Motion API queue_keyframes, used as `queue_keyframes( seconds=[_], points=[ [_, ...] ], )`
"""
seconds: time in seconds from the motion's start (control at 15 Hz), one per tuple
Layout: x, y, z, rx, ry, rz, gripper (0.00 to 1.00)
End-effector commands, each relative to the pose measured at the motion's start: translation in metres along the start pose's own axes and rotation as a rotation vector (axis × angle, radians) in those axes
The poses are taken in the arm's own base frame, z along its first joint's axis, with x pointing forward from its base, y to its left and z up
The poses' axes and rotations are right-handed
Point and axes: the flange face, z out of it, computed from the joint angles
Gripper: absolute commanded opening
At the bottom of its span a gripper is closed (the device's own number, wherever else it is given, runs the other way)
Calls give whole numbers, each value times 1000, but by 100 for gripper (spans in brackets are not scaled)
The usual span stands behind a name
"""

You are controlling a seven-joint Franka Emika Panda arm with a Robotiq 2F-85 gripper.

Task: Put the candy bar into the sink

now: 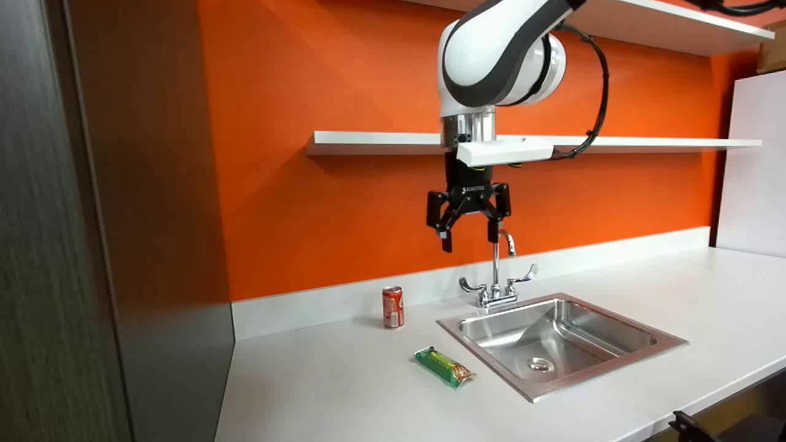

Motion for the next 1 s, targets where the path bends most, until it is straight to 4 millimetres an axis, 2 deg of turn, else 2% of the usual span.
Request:
queue_keyframes(
  seconds=[0.0,0.27,0.93],
  points=[
    [0,0,0,0,-1,0,100],
    [14,-3,13,12,-34,-32,100],
    [67,-21,85,83,-75,-156,100]
  ],
)
